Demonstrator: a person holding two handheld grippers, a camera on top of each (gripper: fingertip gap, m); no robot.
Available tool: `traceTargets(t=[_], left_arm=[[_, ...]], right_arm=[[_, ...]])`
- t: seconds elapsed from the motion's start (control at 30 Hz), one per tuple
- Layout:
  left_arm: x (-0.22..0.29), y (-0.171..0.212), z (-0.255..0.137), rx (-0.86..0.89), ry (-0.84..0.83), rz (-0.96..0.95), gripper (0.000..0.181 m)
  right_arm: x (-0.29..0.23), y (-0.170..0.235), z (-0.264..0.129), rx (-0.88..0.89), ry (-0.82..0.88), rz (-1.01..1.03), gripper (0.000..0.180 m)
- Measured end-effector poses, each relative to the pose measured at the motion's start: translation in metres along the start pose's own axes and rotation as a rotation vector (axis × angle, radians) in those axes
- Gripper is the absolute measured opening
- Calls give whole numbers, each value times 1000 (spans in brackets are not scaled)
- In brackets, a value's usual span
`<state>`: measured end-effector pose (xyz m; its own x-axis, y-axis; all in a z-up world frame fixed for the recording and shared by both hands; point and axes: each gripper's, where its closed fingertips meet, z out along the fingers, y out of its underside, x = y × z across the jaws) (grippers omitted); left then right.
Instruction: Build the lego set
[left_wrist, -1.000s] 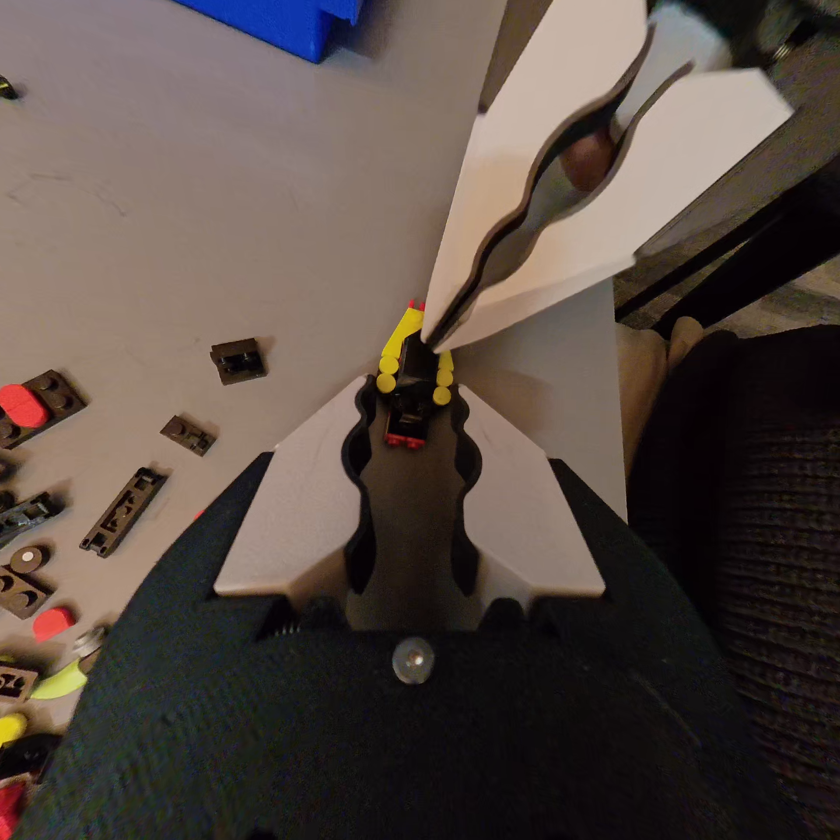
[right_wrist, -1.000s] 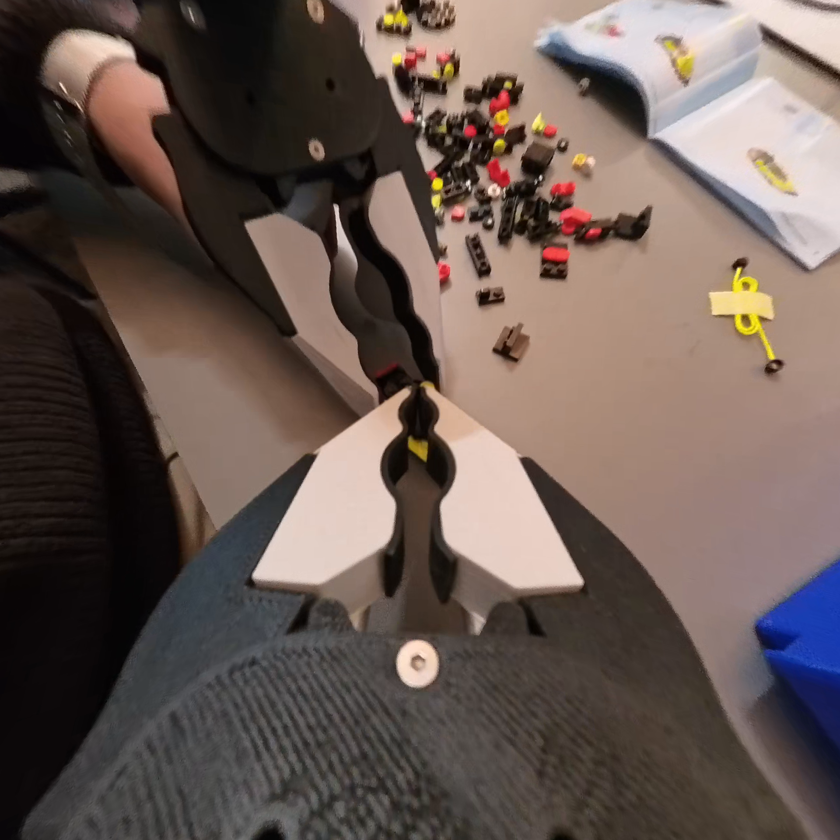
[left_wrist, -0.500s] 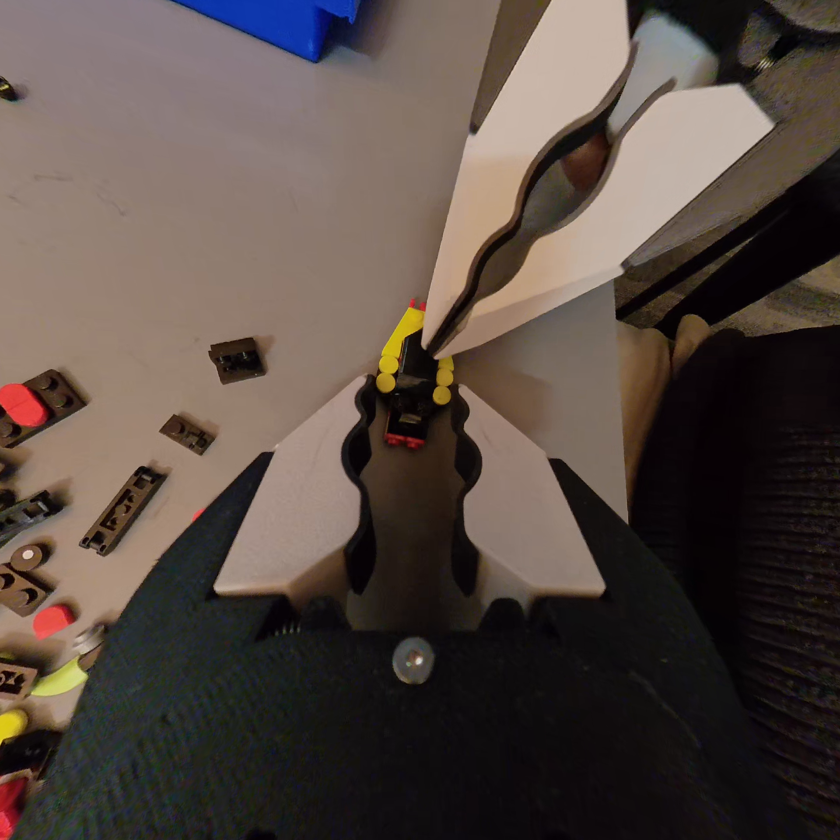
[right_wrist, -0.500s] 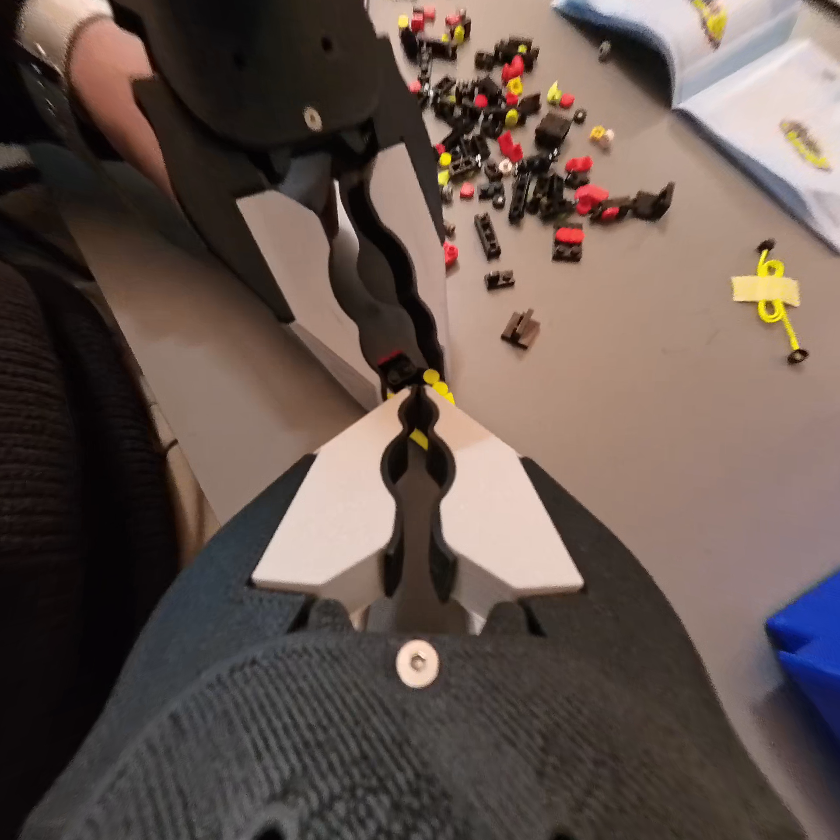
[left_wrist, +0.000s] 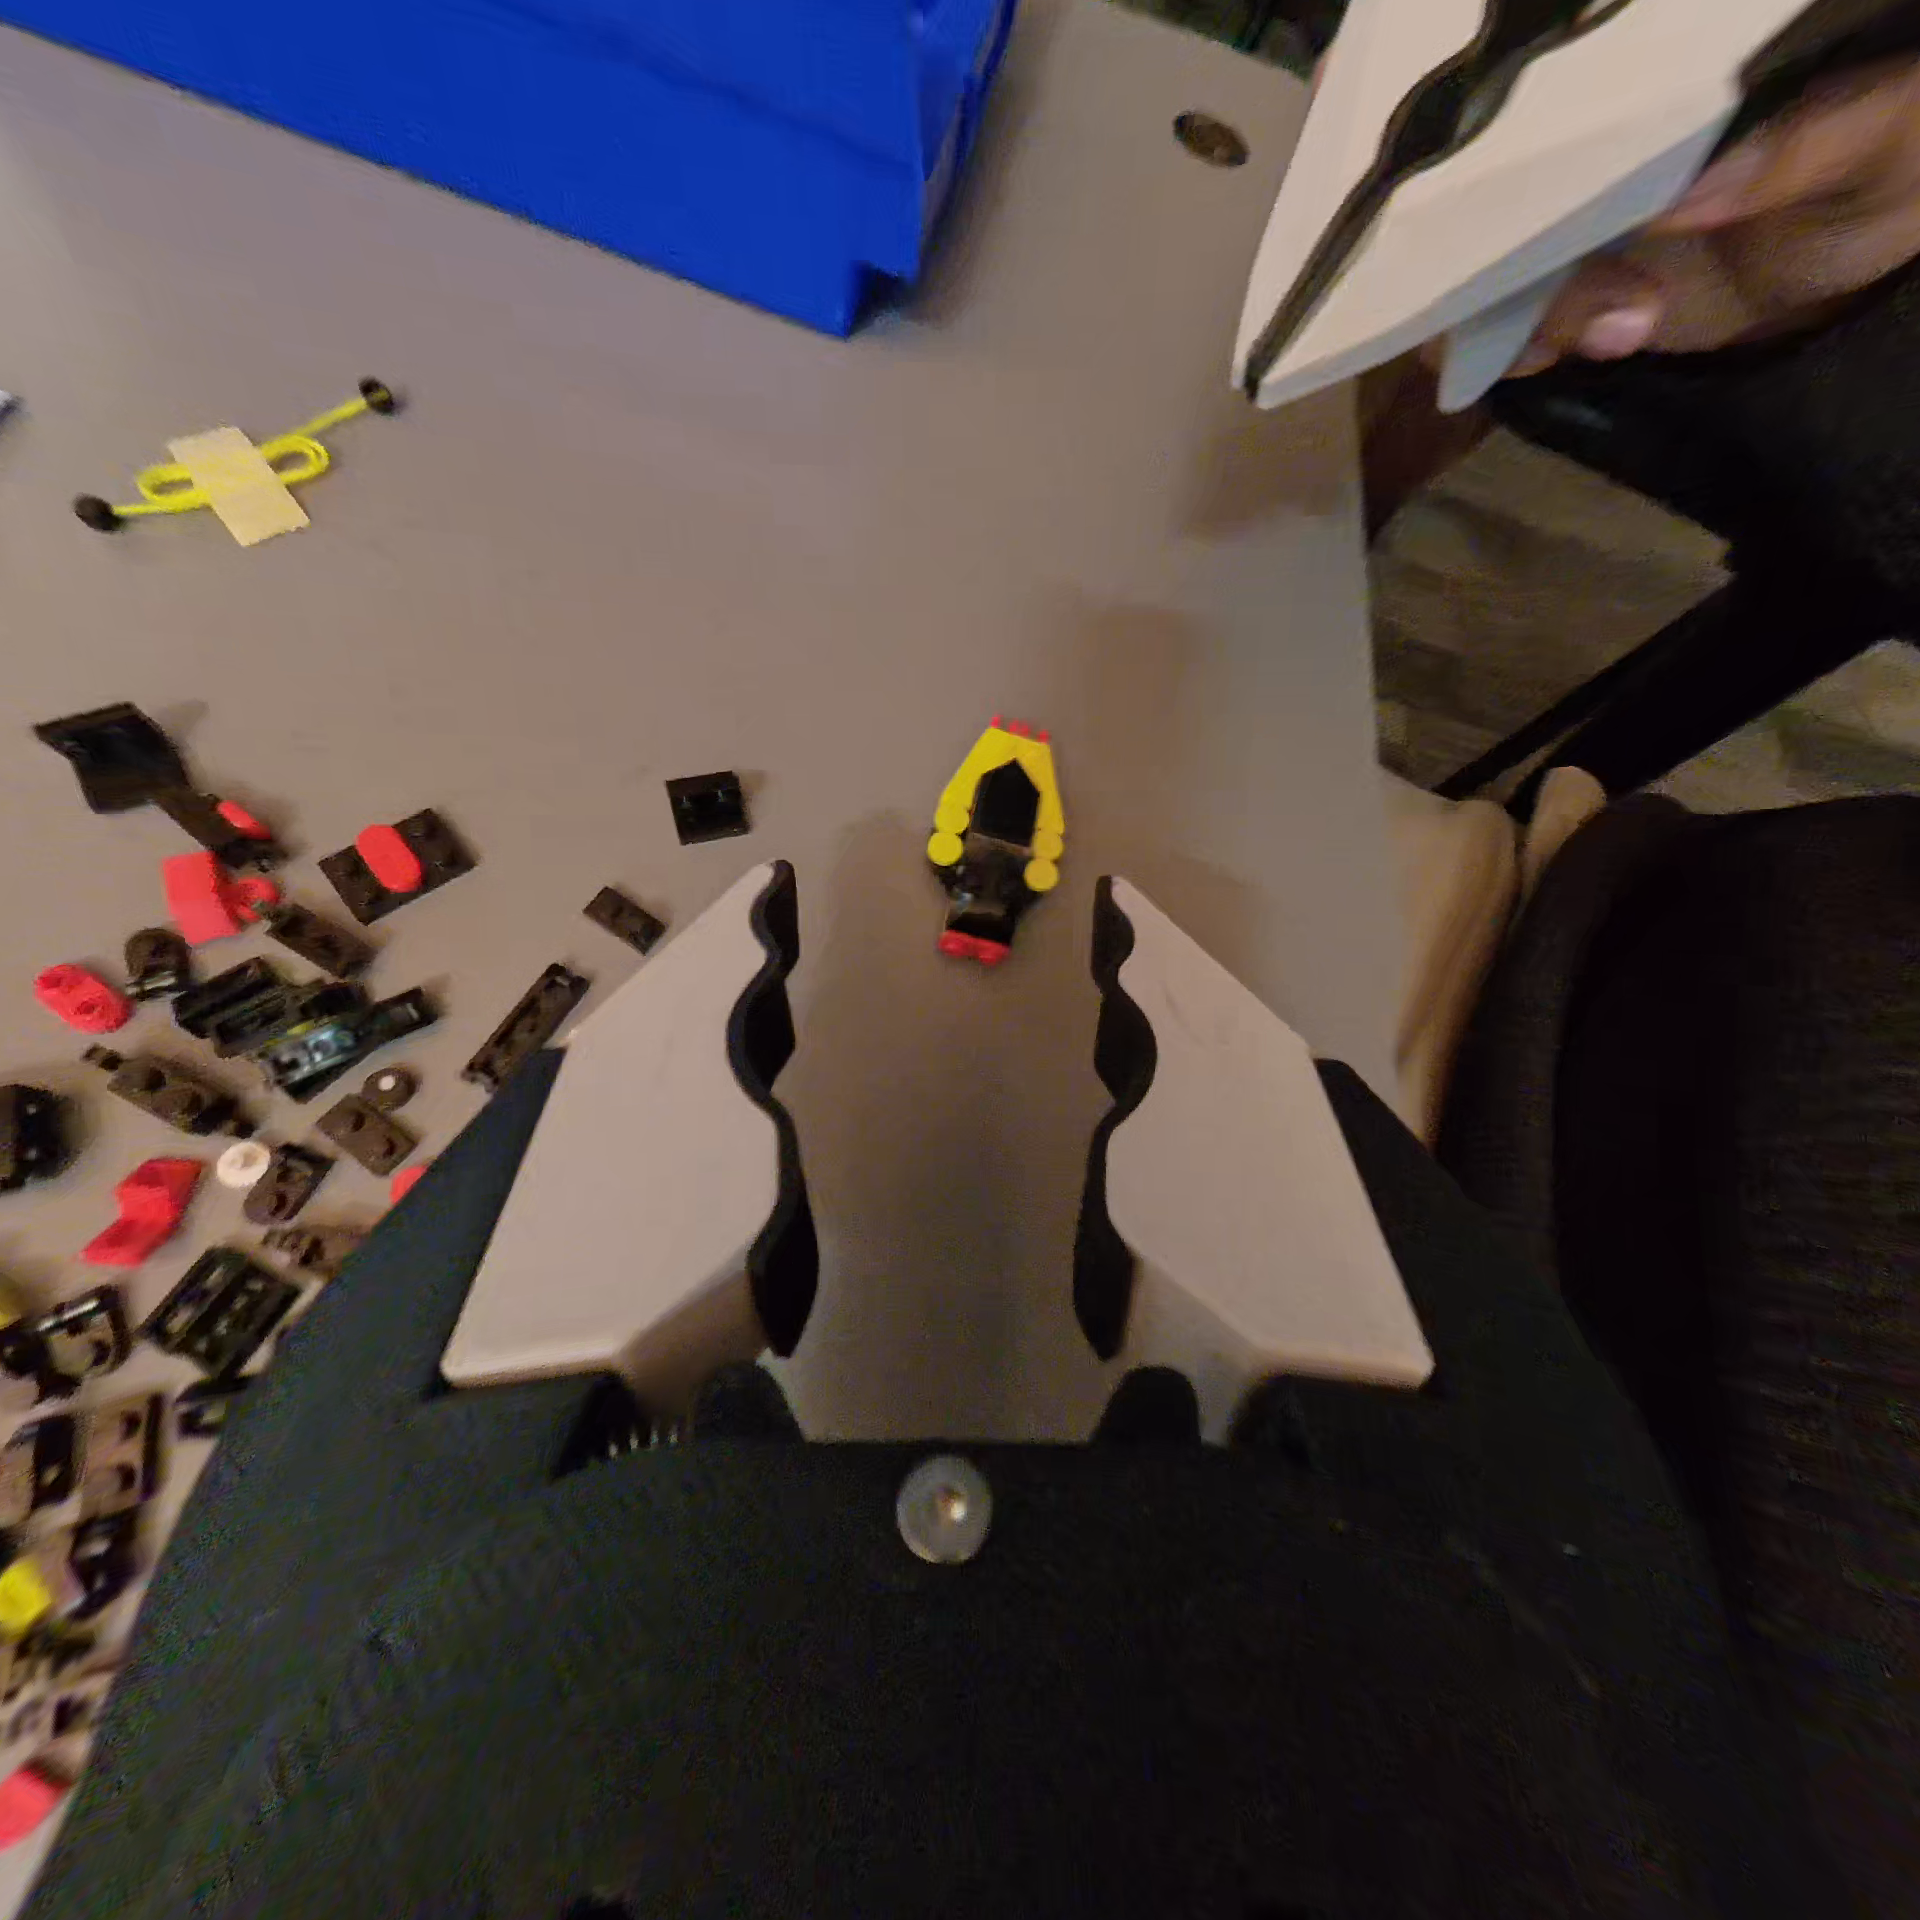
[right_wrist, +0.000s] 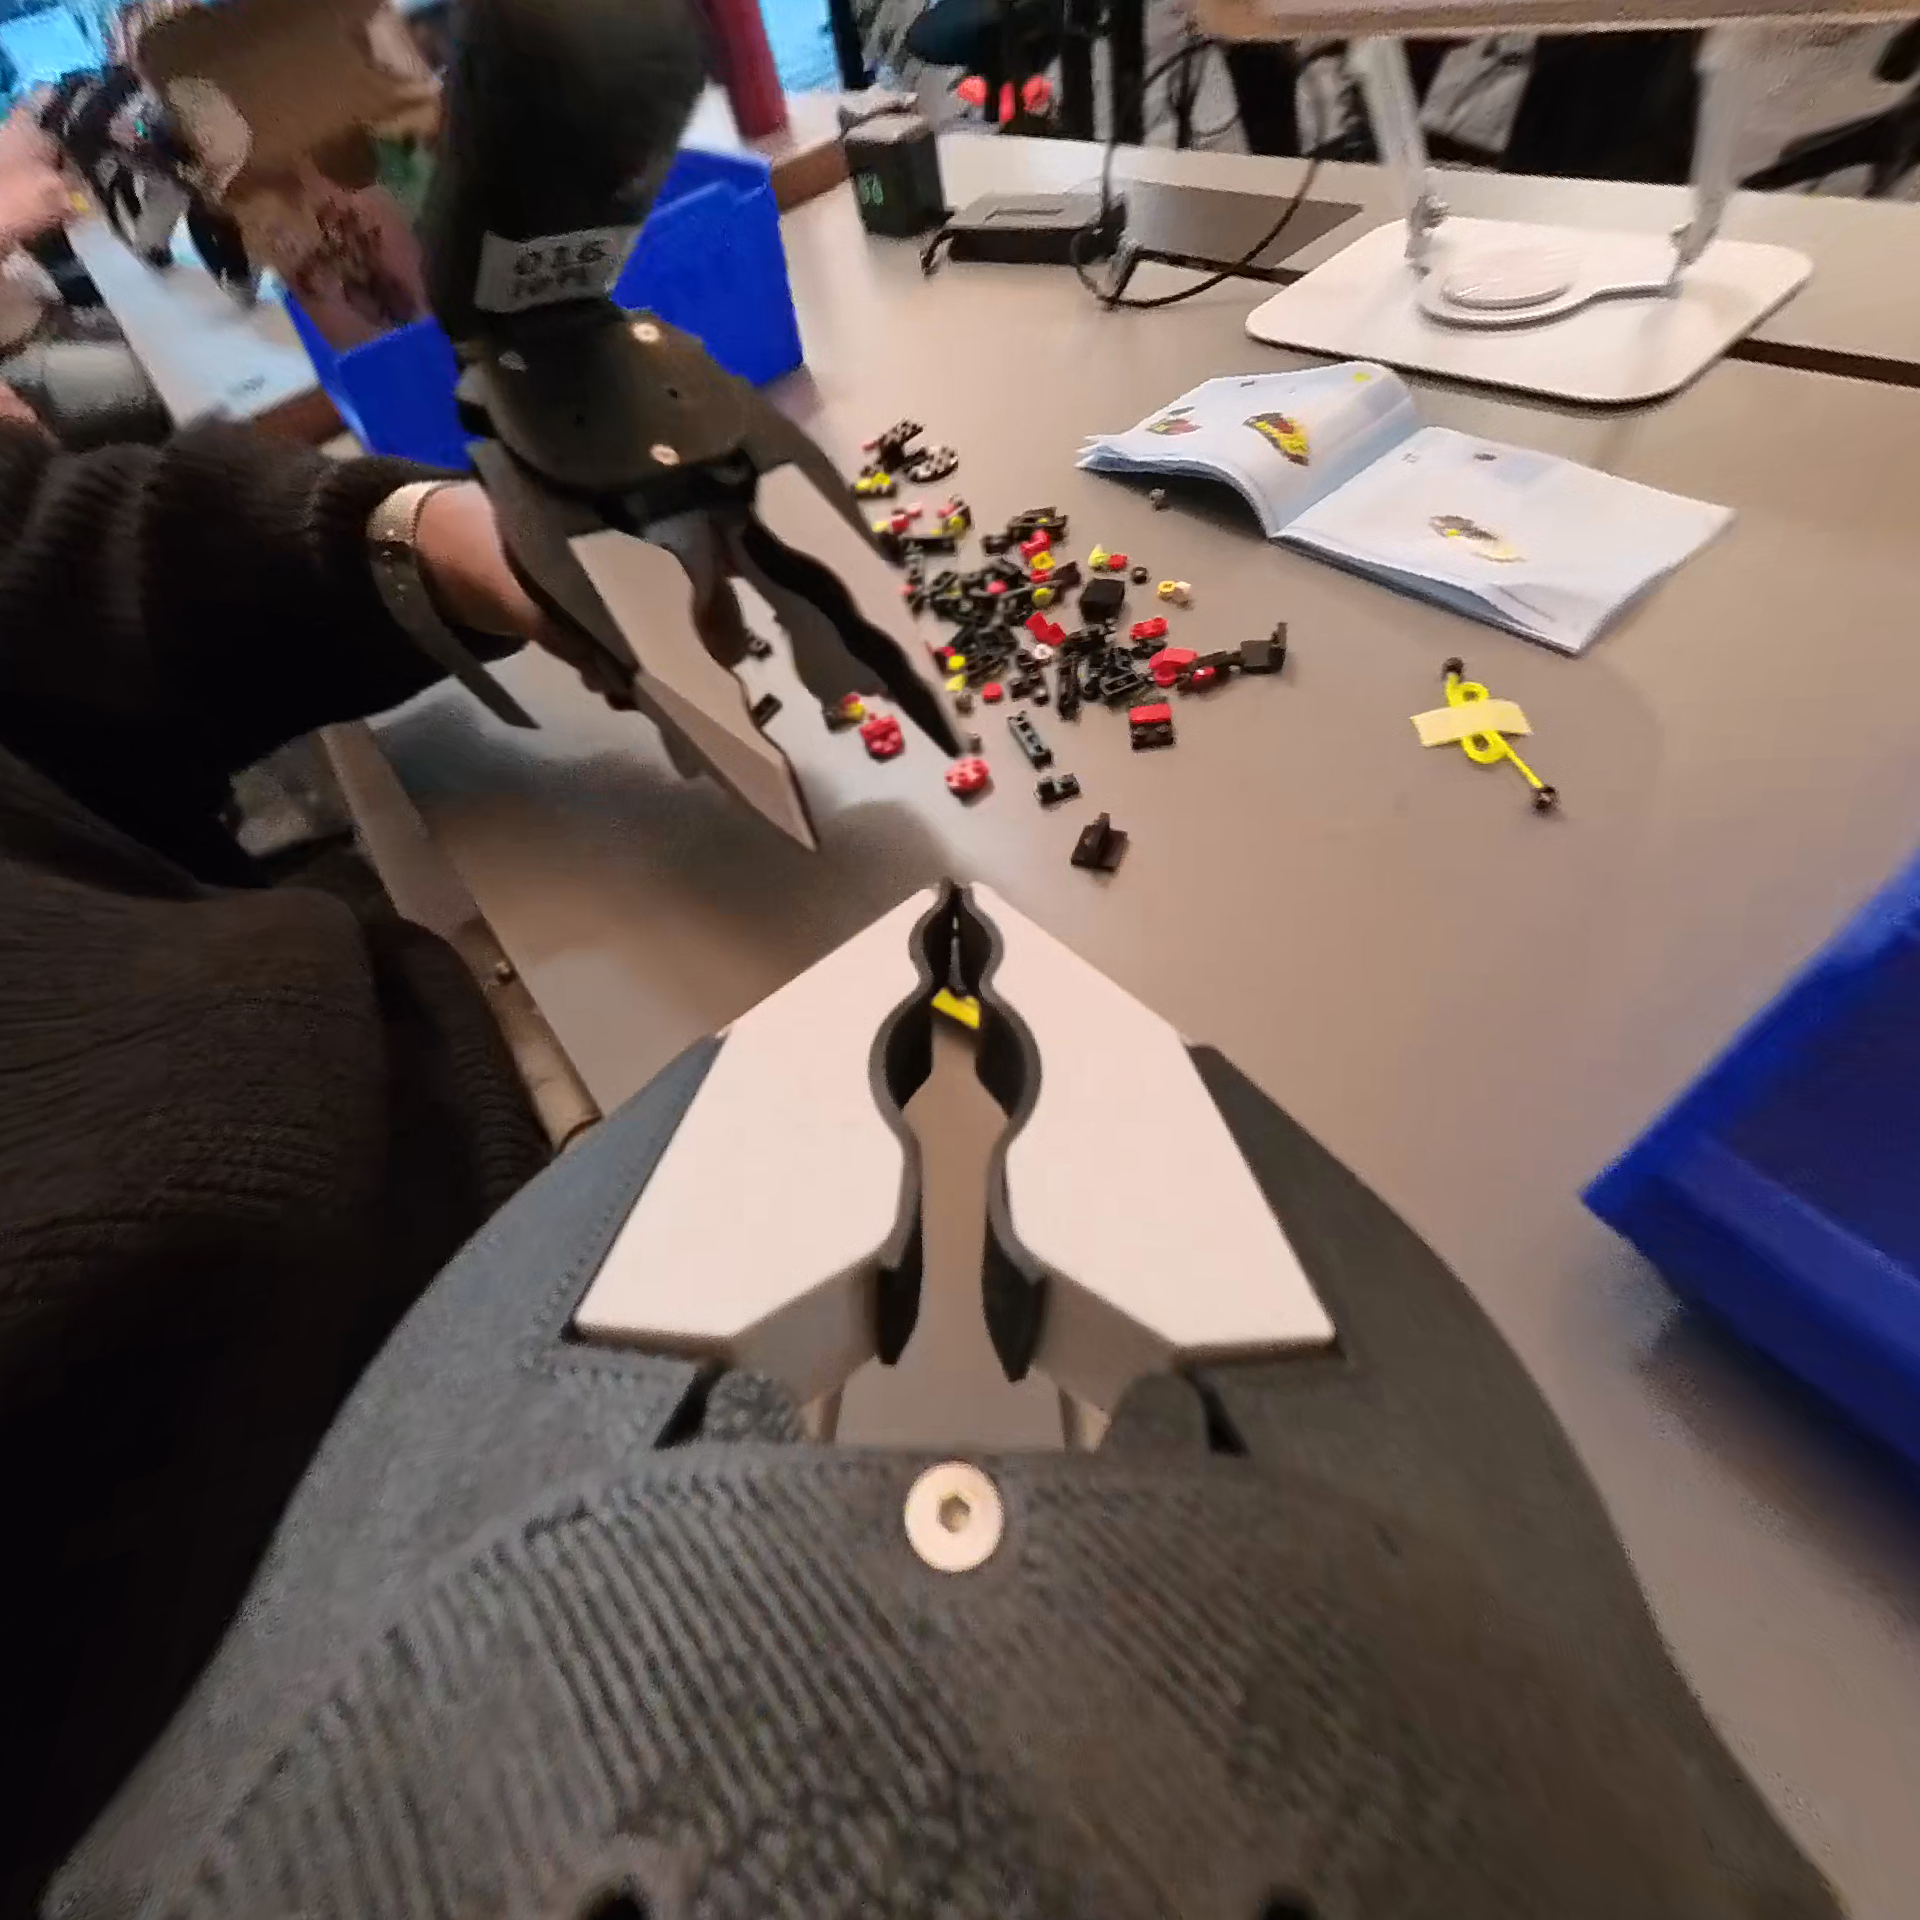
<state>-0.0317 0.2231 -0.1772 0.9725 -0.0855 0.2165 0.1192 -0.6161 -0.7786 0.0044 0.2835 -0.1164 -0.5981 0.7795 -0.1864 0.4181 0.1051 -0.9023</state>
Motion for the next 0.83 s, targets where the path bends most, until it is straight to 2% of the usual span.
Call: traceTargets(t=[0.03,0.17,0.33,0.5,0.83], left_arm=[[3,-3,-8,16,17,-11,56],[13,-5,-28,82,74,-105,51],[22,8,-16,44,113,-167,51],[29,8,-11,41,111,-146,51],[38,13,-3,20,135,-162,51]], right_arm=[[3,0,-8,19,12,20,0],[8,7,-25,34,67,31,0],[-7,28,0,-84,18,-10,6],[-19,43,14,-161,1,-68,12],[-16,51,20,-193,3,-74,17]])
